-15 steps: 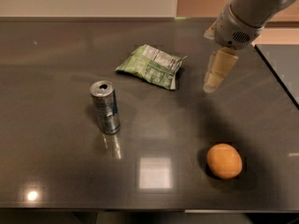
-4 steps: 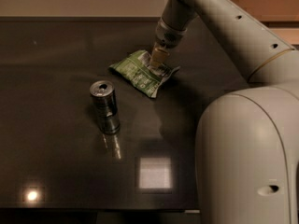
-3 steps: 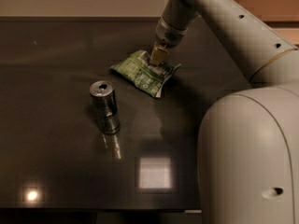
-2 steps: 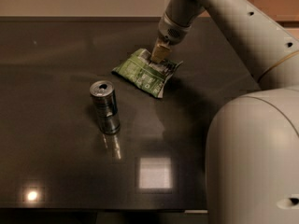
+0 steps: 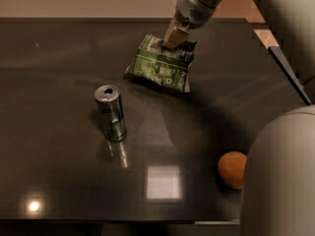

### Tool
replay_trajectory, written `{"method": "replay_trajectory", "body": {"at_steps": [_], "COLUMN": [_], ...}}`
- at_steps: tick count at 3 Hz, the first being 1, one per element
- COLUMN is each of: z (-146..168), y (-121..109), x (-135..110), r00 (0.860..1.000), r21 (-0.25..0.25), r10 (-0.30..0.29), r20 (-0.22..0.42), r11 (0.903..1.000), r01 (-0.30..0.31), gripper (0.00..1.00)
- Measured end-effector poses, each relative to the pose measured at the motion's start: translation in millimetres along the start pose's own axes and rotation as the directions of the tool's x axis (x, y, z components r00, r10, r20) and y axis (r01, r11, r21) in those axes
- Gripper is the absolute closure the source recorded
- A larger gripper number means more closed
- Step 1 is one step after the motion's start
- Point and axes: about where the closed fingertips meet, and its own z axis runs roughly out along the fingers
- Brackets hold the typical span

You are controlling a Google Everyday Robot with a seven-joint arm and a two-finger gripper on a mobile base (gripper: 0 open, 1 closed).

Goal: Pick green jalapeno chip bag

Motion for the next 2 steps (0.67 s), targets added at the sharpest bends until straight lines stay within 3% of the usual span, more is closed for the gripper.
{"method": "replay_trajectory", "body": {"at_steps": [2], "z": [-70], "y": [-13], "x": [-5], "r00": [0.996], "r21": [0.082], "r10": [-0.043], "r20": [0.081], "r11": [0.996], "r01": [0.036], "gripper": [1.0]}}
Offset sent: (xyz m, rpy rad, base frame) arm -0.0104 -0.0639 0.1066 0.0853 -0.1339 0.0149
